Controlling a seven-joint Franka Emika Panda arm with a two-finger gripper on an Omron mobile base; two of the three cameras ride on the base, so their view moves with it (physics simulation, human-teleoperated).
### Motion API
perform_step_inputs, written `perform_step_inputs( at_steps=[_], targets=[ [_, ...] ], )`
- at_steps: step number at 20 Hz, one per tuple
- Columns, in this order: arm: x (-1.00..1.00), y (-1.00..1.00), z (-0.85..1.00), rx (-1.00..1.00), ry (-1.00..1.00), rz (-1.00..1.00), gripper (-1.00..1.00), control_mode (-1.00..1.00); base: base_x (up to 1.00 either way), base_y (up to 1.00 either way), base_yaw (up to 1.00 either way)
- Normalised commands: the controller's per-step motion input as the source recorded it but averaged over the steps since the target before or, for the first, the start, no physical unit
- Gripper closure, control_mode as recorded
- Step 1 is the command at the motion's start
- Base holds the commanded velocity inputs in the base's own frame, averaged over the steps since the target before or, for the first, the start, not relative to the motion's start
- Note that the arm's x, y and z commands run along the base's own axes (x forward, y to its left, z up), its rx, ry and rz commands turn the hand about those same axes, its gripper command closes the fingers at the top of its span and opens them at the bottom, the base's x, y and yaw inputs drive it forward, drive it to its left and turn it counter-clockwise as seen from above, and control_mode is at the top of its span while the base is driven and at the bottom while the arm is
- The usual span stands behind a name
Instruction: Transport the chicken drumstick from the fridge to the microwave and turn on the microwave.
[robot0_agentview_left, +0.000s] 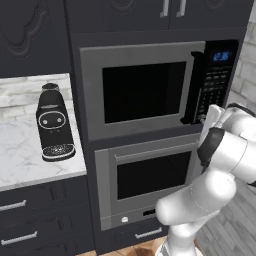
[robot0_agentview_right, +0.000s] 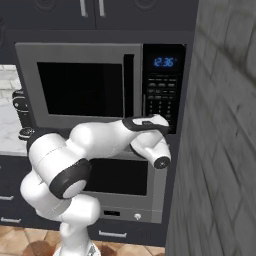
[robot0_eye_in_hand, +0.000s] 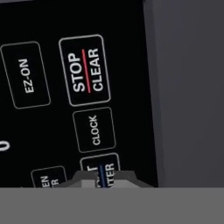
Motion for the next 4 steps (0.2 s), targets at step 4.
perform_step_inputs(
  at_steps=[4],
  targets=[
    [0.21, -0.02, -0.04, 0.01, 0.0, 0.0, 1.0, -1.0, 0.0, 0.0, 0.0]
  ],
)
